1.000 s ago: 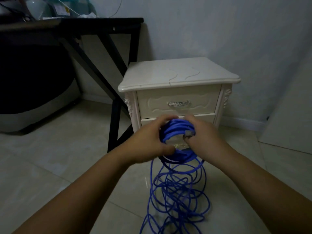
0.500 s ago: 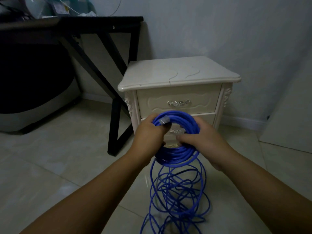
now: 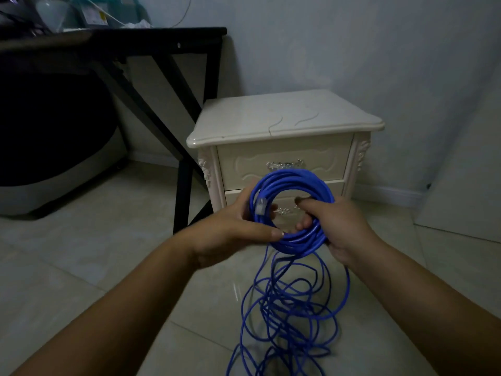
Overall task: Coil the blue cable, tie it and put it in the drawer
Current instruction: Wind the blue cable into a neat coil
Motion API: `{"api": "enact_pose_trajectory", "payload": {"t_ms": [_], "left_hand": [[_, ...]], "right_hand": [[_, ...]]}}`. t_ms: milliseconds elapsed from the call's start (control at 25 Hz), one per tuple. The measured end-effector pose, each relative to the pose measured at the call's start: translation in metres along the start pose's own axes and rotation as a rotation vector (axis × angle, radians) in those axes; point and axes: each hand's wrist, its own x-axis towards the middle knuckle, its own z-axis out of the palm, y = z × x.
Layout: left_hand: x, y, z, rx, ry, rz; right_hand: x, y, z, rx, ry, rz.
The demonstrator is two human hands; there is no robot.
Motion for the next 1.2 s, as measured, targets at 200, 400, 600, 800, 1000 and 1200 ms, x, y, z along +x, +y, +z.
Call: {"api": "enact_pose_trajectory", "payload": {"t_ms": [200, 400, 600, 800, 1000, 1200], "left_hand": [[0.007, -0.004, 0.009, 0.734, 0.195, 0.127], [0.013, -0.011, -0.003, 0.952, 0.417, 0.254], [0.007, -0.001, -0.004, 0.769, 0.357, 0.177], [0.008, 0.001, -0.006, 0.603, 0.427, 0.170], [0.012, -0.004, 0.000, 0.324, 0.557, 0.096], [0.017, -0.012, 0.011, 0.208, 0.671, 0.037]], "right_hand": [[-0.016, -0.009, 0.009, -0.695, -0.141, -0.209], [-0.027, -0.017, 0.005, -0.840, -0.342, -0.324], [-0.026, -0.031, -0.019, -0.398, -0.664, -0.014], [-0.017, -0.023, -0.026, -0.092, -0.744, 0.081], [-0.021, -0.012, -0.007, 0.136, -0.574, 0.005], [-0.037, 0.007, 0.030, 0.206, -0.091, -0.131]]}}
